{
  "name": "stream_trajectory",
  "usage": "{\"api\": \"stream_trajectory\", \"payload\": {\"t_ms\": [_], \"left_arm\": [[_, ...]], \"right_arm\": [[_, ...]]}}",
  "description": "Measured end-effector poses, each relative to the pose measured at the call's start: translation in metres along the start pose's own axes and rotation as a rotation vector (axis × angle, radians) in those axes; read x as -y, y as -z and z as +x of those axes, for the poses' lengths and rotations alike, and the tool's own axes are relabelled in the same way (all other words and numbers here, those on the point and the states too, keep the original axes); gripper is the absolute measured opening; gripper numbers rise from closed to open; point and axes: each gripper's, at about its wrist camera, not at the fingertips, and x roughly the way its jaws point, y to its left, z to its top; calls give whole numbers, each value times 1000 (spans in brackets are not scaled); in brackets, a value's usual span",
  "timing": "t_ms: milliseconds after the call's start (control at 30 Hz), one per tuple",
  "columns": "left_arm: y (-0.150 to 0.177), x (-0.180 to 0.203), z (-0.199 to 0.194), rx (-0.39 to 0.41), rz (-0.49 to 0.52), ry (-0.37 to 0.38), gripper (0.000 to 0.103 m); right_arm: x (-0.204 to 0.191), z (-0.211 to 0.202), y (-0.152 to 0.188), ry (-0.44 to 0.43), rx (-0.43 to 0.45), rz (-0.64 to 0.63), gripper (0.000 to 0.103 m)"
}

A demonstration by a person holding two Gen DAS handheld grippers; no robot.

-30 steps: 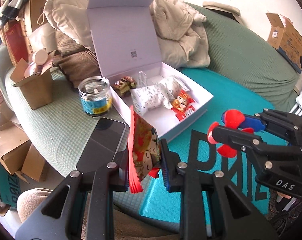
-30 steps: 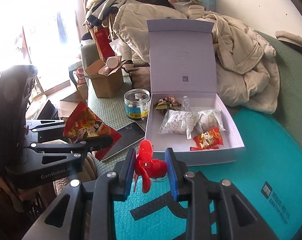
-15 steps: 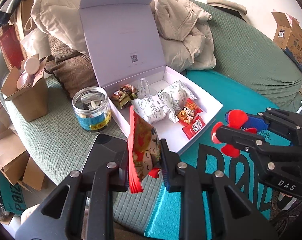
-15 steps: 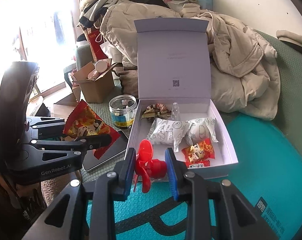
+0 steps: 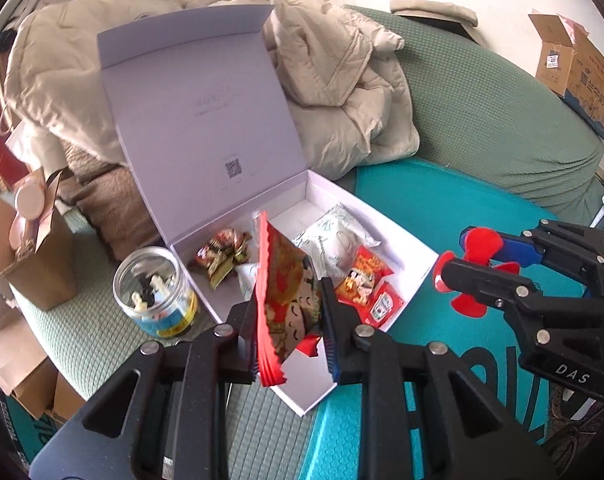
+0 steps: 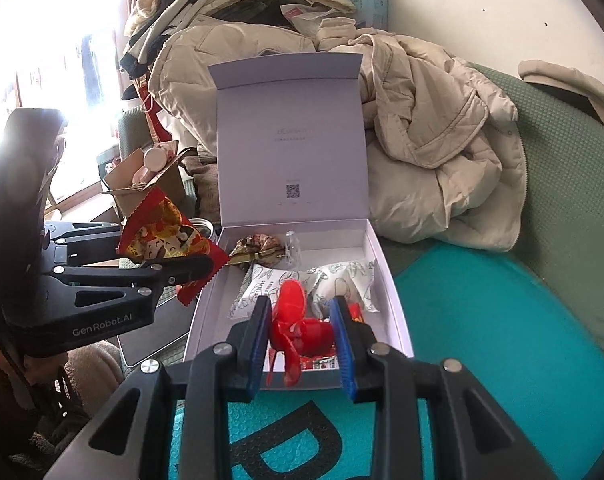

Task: Organize objects
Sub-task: 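Carry the candy packet with the left tool while the right tool carries the pinwheel to the box, then open the left tool to drop the candy packet while the right tool releases the pinwheel in the box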

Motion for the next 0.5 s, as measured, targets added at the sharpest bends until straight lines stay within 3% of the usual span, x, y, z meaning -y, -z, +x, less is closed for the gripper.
{"api": "stream_trajectory", "payload": {"t_ms": [300, 500], "left_arm": [[-25, 4, 20, 10, 34, 15, 23], [-23, -5, 49, -14, 9, 7, 23]], "right_arm": [[12, 14, -22, 5, 9, -23, 30], [14, 40, -21, 1, -11, -22, 30]]}}
